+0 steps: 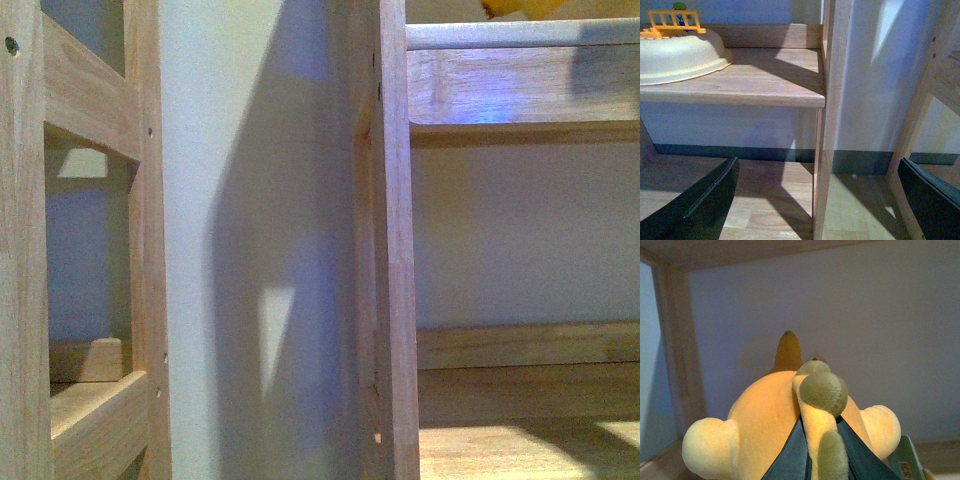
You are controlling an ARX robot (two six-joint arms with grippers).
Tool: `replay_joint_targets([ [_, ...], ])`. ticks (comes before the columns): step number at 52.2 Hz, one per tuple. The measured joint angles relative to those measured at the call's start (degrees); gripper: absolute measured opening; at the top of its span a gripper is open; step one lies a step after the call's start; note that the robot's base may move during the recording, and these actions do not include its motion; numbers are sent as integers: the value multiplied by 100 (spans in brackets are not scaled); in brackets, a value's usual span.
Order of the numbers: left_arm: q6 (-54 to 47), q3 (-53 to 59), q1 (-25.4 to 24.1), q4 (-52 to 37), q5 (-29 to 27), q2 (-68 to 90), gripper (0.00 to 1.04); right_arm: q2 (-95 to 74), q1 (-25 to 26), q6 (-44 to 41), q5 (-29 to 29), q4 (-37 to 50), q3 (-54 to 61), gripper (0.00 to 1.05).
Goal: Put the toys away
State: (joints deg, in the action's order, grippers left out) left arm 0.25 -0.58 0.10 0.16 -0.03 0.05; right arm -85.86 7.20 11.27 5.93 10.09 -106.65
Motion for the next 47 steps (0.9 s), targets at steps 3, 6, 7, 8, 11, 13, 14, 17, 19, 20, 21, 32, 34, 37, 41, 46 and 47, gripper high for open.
replay_joint_targets([
  [3, 0, 0, 0, 0, 0, 0, 98, -236, -308, -28, -109, 63, -111, 6],
  [6, 0, 0, 0, 0, 0, 0, 98, -437, -553, -55, -214, 122, -199, 6],
  [7, 0, 0, 0, 0, 2, 0, 98, -496, -629, -57, -240, 146, -223, 6],
  [8, 0, 0, 0, 0, 0, 0, 98, -560, -704, -59, -262, 184, -245, 6],
  [11, 0, 0, 0, 0, 0, 0, 98, -704, -879, -70, -337, 249, -291, 6],
  [13, 0, 0, 0, 0, 0, 0, 98, -758, -940, -70, -345, 269, -306, 6],
  [14, 0, 0, 0, 0, 0, 0, 98, -813, -1001, -70, -367, 280, -326, 6],
  [17, 0, 0, 0, 0, 0, 0, 98, -887, -1117, -70, -409, 306, -339, 6],
  [19, 0, 0, 0, 0, 0, 0, 98, -951, -1200, -72, -448, 345, -341, 6],
  [20, 0, 0, 0, 0, 0, 0, 98, -968, -1228, -74, -452, 358, -341, 6],
  [21, 0, 0, 0, 0, 0, 0, 98, -999, -1283, -79, -476, 389, -341, 6],
  [32, 0, 0, 0, 0, 0, 0, 98, -1147, -1698, -94, -796, 678, -330, 6],
  [34, 0, 0, 0, 0, 0, 0, 98, -1180, -1746, -94, -859, 719, -330, 6],
  [37, 0, 0, 0, 0, 0, 0, 98, -1209, -1786, -94, -909, 723, -321, 6],
  [41, 0, 0, 0, 0, 0, 0, 98, -1215, -1801, -96, -986, 726, -284, 6],
  [46, 0, 0, 0, 0, 0, 0, 98, -1191, -1801, -111, -986, 726, -219, 7],
  [47, 0, 0, 0, 0, 0, 0, 98, -1185, -1801, -142, -986, 726, -203, 8],
])
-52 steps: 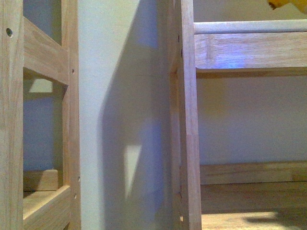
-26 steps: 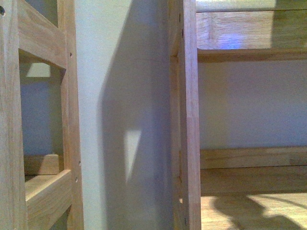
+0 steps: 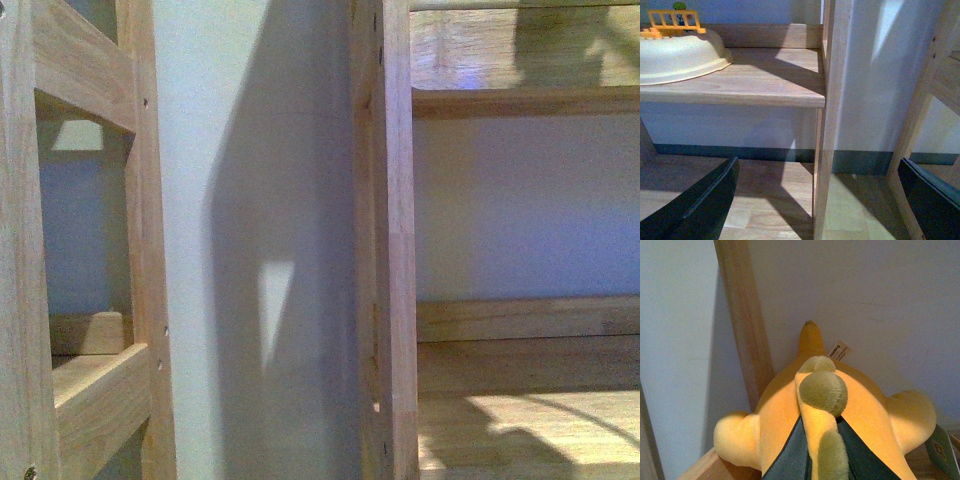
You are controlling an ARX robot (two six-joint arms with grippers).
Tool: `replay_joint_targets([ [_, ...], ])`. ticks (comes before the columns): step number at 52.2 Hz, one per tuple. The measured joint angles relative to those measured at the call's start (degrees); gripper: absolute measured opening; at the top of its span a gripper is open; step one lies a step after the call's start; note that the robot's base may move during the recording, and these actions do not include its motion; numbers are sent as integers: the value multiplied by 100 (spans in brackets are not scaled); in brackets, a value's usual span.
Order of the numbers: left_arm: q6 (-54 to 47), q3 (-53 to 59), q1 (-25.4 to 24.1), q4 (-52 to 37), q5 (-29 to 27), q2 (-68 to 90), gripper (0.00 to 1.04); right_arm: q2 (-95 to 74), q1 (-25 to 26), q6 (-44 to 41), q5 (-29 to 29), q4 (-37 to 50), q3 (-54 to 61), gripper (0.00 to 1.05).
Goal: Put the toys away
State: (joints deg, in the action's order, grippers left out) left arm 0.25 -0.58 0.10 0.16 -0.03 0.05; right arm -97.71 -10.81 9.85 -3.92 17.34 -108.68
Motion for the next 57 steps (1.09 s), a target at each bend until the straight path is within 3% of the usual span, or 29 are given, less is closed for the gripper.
replay_joint_targets([
  [17, 0, 0, 0, 0, 0, 0, 98, 229, 33, -188, -155, 2, 260, 50],
  [37, 0, 0, 0, 0, 2, 0, 98, 446, 55, -511, -737, -131, 260, 99],
  [57, 0, 0, 0, 0, 0, 0, 98, 1211, 302, -833, -1318, -651, 321, 98],
])
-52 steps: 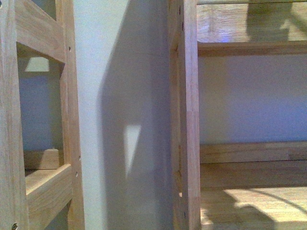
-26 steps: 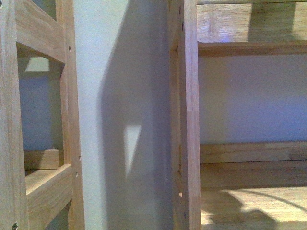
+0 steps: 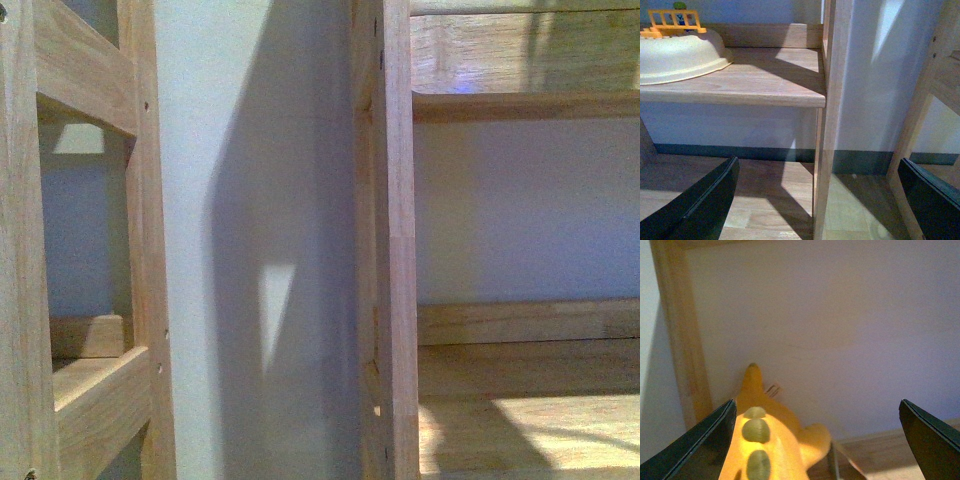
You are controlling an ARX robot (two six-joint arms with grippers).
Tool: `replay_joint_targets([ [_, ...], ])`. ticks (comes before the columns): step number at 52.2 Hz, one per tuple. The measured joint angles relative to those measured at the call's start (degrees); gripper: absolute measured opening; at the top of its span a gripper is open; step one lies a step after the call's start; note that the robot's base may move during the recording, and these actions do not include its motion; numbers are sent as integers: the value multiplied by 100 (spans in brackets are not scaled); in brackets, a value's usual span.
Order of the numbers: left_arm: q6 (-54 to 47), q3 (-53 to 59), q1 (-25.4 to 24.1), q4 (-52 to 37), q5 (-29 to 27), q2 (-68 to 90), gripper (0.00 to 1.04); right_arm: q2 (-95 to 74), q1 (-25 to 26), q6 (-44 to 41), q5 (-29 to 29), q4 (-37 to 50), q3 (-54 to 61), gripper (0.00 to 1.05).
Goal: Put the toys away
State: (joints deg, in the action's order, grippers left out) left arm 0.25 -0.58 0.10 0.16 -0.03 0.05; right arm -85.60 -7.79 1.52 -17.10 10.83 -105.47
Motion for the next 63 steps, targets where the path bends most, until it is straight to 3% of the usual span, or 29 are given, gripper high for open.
replay_joint_targets([
  [18, 0, 0, 0, 0, 0, 0, 98, 1856, 938, -131, -170, -494, 1410, 98],
  [34, 0, 0, 0, 0, 0, 0, 98, 4461, 2354, 651, 1126, -706, 4035, 98],
  [45, 0, 0, 0, 0, 0, 0, 98, 5576, 1451, 804, 535, -240, 5908, 98],
  [58, 0, 0, 0, 0, 0, 0, 98, 6500, -133, 605, -828, 400, 7794, 98],
  [63, 0, 0, 0, 0, 2, 0, 98, 6701, -529, 428, -1073, 697, 8273, 98],
])
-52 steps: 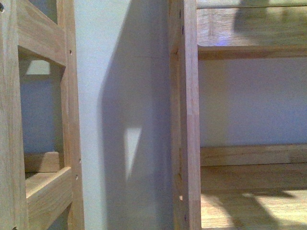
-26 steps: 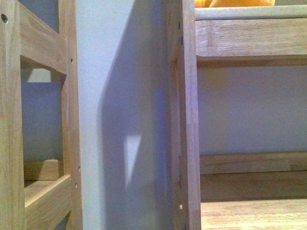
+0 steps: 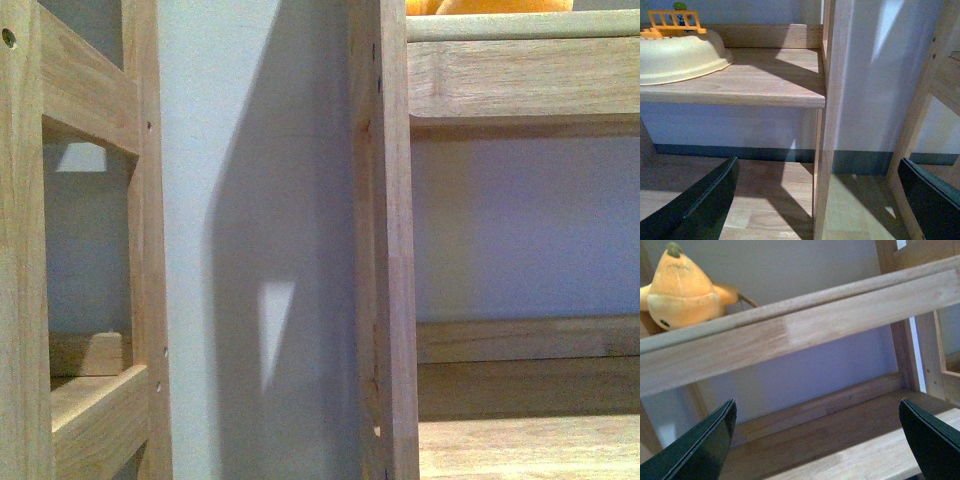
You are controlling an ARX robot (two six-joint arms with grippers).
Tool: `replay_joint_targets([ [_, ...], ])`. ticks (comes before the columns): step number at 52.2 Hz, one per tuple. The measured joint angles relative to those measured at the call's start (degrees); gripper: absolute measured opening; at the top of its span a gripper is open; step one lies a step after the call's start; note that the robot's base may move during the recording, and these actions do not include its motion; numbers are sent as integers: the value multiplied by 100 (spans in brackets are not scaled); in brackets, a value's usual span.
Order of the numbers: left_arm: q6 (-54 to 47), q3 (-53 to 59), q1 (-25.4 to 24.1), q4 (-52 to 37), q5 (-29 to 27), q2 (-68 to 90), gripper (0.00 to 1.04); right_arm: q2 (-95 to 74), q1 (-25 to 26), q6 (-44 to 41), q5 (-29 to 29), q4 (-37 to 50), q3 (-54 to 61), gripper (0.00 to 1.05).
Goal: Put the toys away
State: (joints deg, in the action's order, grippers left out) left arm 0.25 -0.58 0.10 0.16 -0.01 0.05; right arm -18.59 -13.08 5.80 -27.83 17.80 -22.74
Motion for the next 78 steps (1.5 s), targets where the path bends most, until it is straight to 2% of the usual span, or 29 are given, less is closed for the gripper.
replay_joint_targets([
  [8, 0, 0, 0, 0, -2, 0, 98, 398, -433, -133, -219, 195, 903, 98],
  [13, 0, 0, 0, 0, -2, 0, 98, 603, -455, -111, -260, -61, 1270, 98],
  [32, 0, 0, 0, 0, -2, 0, 98, 649, -457, -109, -234, -96, 1316, 98],
  [33, 0, 0, 0, 0, -2, 0, 98, 660, -391, -144, -17, -289, 1261, 96],
  [34, 0, 0, 0, 0, -2, 0, 98, 688, -234, -225, 483, -796, 1123, 91],
  [37, 0, 0, 0, 0, 0, 0, 98, 785, 138, -398, 1458, -1742, 1012, 79],
  [41, 0, 0, 0, 0, 0, 0, 98, 907, 472, -461, 2092, -1998, 1147, 64],
  [43, 0, 0, 0, 0, 0, 0, 98, 1001, 887, -505, 2573, -2002, 1237, 55],
  [47, 0, 0, 0, 0, -2, 0, 98, 1130, 1252, -525, 2719, -1965, 1386, 38],
  [53, 0, 0, 0, 0, 0, 0, 98, 1239, 1279, -542, 2769, -1926, 1554, 17],
  [56, 0, 0, 0, 0, 0, 0, 98, 1307, 1285, -544, 2769, -1895, 1650, 4],
  [78, 0, 0, 0, 0, 0, 0, 98, 1523, 1285, -562, 2771, -1832, 1915, 3],
])
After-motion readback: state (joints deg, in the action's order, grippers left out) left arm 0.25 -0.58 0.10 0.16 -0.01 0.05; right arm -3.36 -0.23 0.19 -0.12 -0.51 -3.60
